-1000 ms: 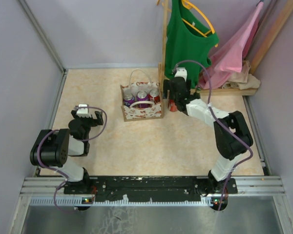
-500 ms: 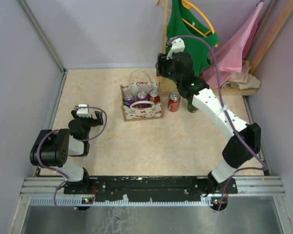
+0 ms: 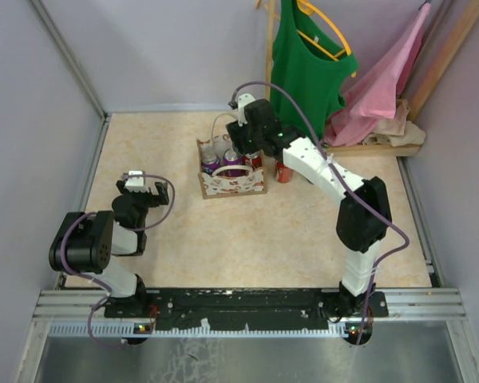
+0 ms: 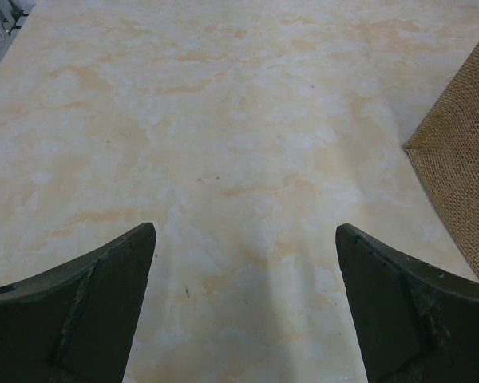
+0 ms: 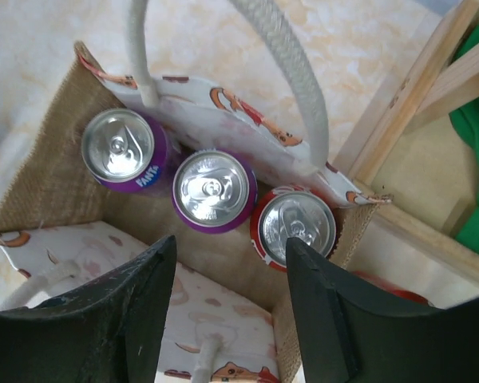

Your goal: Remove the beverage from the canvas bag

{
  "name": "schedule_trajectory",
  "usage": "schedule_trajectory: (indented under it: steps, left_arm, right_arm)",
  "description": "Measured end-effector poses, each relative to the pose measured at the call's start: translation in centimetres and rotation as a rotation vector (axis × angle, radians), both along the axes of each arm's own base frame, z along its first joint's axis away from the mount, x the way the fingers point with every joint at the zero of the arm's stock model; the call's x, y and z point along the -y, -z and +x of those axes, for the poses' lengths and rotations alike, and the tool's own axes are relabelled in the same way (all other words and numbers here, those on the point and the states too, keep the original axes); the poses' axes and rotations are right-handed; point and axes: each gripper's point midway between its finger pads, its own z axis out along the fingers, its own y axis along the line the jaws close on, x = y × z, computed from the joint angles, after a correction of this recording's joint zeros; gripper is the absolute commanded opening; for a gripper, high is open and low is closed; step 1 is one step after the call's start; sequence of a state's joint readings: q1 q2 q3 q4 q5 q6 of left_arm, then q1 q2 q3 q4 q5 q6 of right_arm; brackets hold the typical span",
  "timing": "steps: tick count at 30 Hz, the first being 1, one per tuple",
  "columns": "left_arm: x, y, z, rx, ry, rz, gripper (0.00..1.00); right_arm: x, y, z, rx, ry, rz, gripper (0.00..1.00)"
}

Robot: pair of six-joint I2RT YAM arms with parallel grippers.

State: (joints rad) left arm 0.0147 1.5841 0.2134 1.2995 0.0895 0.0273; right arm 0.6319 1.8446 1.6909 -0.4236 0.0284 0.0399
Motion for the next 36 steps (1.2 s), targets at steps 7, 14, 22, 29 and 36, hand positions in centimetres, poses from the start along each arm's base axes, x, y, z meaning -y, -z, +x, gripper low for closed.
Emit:
schedule_trajectory:
  steps: [7, 14, 22, 29, 36]
  left_arm:
    - [0.0, 0.0, 0.0, 0.0, 0.001, 0.0, 1.0]
    - [0.1, 0.0, 0.0, 0.0, 0.002, 0.0, 1.0]
    - [0.1, 0.0, 0.0, 0.0, 0.002, 0.0, 1.0]
    - [0.1, 0.0, 0.0, 0.0, 0.002, 0.0, 1.0]
    - [0.1, 0.0, 0.0, 0.0, 0.002, 0.0, 1.0]
  right_arm:
    - [0.1, 0.7, 0.1, -0.04, -0.008, -0.045, 0.68]
    - [-0.2, 2.4, 1.3, -0.062, -0.016, -0.087, 0.7]
    - [1.8, 6.3, 2.6, -0.14, 0.012, -0.143, 0.83]
    - [2.1, 5.6, 3.3, -0.122, 0.014, -0.154, 0.85]
    - [2.3, 6.5, 3.6, -0.13, 0.01, -0.176, 0.84]
